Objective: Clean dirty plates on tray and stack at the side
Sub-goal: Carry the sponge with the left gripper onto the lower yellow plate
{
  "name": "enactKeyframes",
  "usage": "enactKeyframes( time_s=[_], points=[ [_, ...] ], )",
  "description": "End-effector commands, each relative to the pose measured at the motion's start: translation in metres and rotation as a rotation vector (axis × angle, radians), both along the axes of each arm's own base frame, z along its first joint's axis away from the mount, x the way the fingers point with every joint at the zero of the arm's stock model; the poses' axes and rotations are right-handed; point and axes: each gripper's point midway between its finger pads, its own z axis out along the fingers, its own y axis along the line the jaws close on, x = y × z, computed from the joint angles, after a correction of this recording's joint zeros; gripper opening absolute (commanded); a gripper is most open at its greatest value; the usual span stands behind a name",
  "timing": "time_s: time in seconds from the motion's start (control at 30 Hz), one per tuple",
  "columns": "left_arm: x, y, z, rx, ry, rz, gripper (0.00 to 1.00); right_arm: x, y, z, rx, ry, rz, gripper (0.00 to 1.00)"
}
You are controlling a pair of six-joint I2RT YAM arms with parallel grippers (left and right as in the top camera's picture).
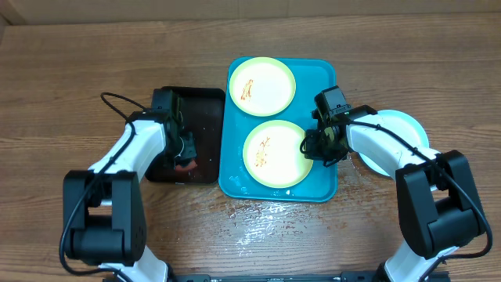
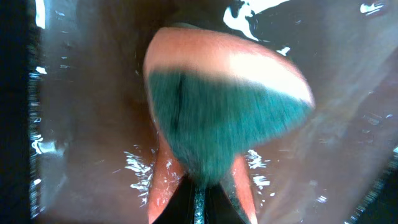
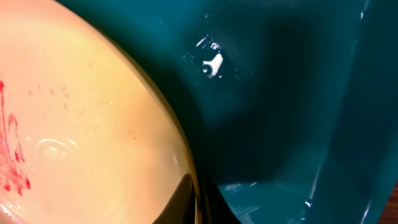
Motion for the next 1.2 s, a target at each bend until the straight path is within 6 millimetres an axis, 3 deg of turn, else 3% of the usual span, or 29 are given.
enactKeyframes(
  time_s=[0.0,0.1,0.4,0.5,0.6,0.7,0.87,1.03,1.17],
  points=[
    [-0.011,-0.005,-0.016,-0.017,0.080,-0.025,0.04,0.000,-0.014,-0.005,-0.073,-0.003,-0.034,0.04],
    [-0.001,-0.005,0.005,-0.013,0.066,-0.025,0.04,0.000,-0.014,-0.005,-0.073,-0.002,-0.034,0.04],
    [0.040,-0.013,0.115,-0.021,-0.076,-0.042,0.04,0.000,-0.014,-0.005,-0.073,-0.002,-0.034,0.04],
    [0.048,-0.019,0.142,-0.023,-0.115,-0.057,0.04,0.000,-0.014,-0.005,-0.073,-0.003,-0.034,0.04],
    [0.052,-0.019,0.152,0.013,-0.137,-0.066,0.04,0.000,-0.014,-0.005,-0.073,-0.002,-0.034,0.04],
    [0.053,-0.015,0.149,0.068,-0.134,-0.072,0.04,0.000,-0.014,-0.005,-0.073,-0.002,-0.034,0.04],
    [0.045,-0.036,0.147,0.038,-0.104,-0.120,0.04,0.000,-0.014,-0.005,-0.073,-0.002,-0.034,0.04],
    [0.043,-0.103,0.152,-0.150,-0.132,-0.213,0.04,0.000,-0.014,-0.005,-0.073,-0.003,-0.034,0.04],
    [0.045,-0.152,0.150,-0.201,-0.175,-0.258,0.04,0.000,-0.014,-0.005,-0.073,-0.002,-0.034,0.04]
  ],
)
